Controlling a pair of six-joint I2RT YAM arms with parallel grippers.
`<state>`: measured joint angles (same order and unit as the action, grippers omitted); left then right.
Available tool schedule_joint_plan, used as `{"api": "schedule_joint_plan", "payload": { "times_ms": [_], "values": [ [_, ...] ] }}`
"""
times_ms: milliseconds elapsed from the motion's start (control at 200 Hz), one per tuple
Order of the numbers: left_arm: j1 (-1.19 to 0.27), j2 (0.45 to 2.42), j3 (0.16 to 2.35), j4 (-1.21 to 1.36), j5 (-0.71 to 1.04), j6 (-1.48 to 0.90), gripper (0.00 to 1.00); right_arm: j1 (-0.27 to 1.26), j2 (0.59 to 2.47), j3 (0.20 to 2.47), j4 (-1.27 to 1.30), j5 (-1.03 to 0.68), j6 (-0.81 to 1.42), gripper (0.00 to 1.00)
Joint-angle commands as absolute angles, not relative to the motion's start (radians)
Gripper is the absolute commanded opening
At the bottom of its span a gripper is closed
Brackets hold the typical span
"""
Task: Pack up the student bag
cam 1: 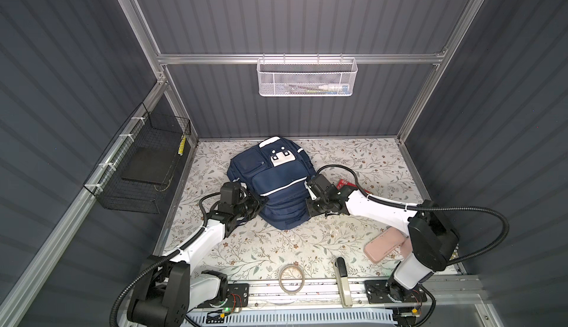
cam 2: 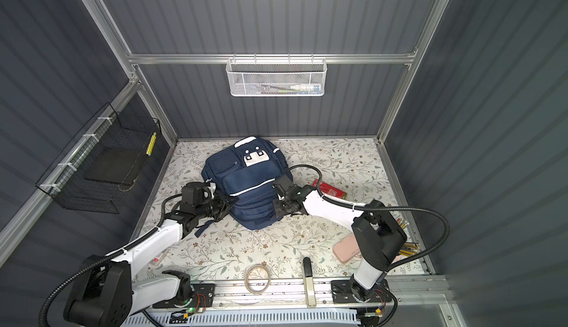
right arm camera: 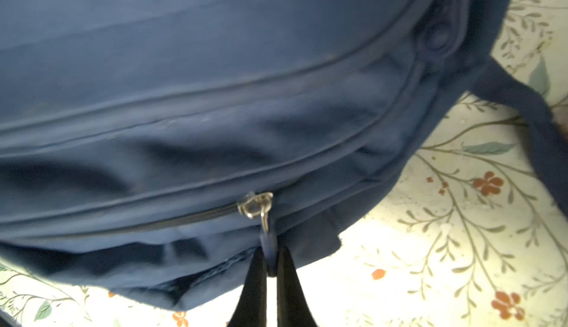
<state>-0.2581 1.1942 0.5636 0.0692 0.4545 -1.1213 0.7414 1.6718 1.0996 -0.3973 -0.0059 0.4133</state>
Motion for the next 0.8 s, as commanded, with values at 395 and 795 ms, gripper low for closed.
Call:
{"api": "schedule_joint_plan", "payload": {
  "times_ms": [395,795],
  "values": [
    [-0.054,1.334,0.743,-0.035,0.534,-0.903,0.60,0.975,1.651,1.146,-0.473,0.028,0.514,0.00],
    [-0.148,0.904,0.450,-0.187,0.423,-1.117,0.80,1.089,1.852,1.397,-0.345,0.032,0.614,0.00]
  ]
}}
